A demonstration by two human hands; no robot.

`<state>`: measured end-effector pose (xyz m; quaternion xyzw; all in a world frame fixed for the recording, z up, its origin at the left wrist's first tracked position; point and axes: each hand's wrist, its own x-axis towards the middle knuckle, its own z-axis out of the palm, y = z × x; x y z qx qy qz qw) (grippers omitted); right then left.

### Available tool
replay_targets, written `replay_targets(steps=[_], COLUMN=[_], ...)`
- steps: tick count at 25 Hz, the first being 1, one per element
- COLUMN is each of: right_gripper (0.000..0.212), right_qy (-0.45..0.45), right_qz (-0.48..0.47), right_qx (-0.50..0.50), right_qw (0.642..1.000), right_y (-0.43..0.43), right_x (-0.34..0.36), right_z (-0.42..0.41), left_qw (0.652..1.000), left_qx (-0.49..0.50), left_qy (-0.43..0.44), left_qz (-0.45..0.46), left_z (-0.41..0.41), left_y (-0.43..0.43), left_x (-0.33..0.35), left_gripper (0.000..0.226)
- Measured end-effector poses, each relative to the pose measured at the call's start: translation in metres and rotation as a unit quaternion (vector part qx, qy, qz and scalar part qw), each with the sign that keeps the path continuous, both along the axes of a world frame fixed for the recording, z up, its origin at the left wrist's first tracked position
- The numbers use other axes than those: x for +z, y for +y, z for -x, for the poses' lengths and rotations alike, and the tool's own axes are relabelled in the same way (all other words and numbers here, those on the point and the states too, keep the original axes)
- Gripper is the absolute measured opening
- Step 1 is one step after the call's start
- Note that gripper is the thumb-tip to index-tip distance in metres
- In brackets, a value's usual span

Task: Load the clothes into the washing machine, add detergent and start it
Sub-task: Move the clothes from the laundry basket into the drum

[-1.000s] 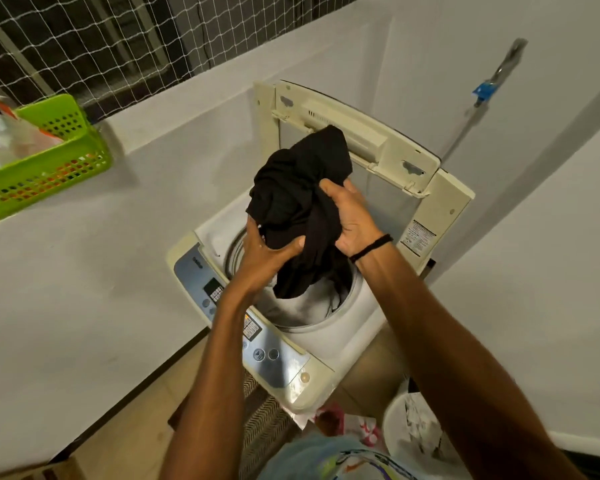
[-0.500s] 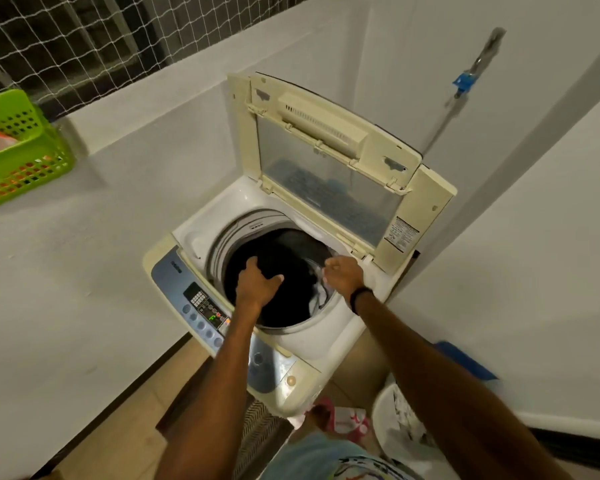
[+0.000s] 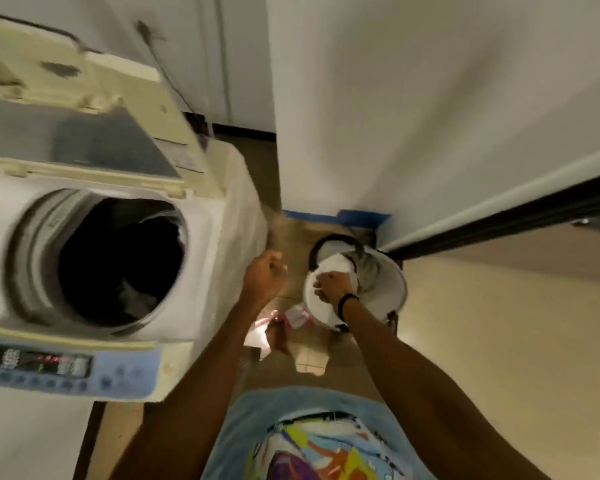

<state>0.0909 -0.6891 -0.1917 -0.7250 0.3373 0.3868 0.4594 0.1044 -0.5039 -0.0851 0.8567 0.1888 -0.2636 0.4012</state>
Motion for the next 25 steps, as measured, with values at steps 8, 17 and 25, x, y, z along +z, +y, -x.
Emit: replay_targets(steps=[8, 17, 25], right_gripper=[0.024, 0.055, 0.024], right_qy=[0.119, 0.084, -0.109], right_qz=[0.054, 0.168, 0.276], right_qx=[-0.031, 0.405, 0.340], right_qw=[0.991, 0.895, 0.893], right_y=[-0.131, -0.154, -0.126], right_x=[-0.205, -0.489, -0.498], right_z=[0.010, -0.080, -0.057], left_qw=[0.986, 0.990, 0.988], left_qx=[-0.111, -0.091, -0.006], left_qy=[0.124, 0.099, 0.148], left_qz=[-0.009, 0.038, 0.052], left_z=[-0.032, -0.024, -0.001], left_y=[-0.119, -0.194, -0.165], left_x=[-0.216, -0.467, -0.496], left_gripper=[0.025, 0.020, 0.015])
